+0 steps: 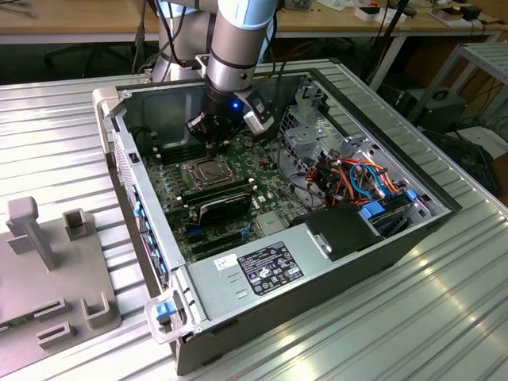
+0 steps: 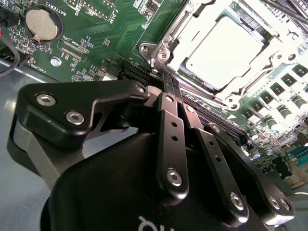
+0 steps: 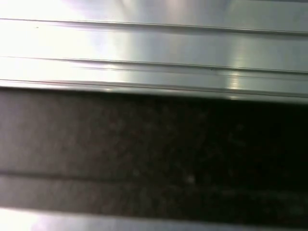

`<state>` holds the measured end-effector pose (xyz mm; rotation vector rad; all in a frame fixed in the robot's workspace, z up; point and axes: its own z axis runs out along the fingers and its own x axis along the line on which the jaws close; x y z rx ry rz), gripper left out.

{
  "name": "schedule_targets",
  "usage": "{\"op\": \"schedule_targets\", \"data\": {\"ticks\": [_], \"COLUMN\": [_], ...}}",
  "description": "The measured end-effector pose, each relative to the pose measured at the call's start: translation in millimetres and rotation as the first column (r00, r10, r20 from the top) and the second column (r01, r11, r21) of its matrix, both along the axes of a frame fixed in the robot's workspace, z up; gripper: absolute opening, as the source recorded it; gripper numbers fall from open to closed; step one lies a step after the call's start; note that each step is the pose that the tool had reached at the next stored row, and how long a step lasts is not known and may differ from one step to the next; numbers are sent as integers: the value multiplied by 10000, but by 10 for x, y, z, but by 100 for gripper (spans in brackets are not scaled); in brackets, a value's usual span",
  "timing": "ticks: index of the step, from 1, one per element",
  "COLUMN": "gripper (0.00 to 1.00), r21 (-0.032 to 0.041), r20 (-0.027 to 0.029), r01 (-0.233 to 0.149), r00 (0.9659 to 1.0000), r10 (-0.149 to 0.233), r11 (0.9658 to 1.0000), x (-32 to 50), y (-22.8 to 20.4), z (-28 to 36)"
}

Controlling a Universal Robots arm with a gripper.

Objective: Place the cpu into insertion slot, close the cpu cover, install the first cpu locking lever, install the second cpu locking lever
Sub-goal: 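Install the first cpu locking lever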

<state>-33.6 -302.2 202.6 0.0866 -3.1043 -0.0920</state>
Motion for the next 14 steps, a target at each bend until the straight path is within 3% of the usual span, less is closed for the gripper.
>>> {"op": "schedule_targets", "data": {"ticks": [5,14], "gripper": [11,11], "r21": [-64,-67], "r20": [-1,-1], "r01": [-1,2], "r00": [10000,10000], "r10": [1,-2], "r11": [10000,10000], "x": [0,1], "y": [1,3], "z": [14,26]}}
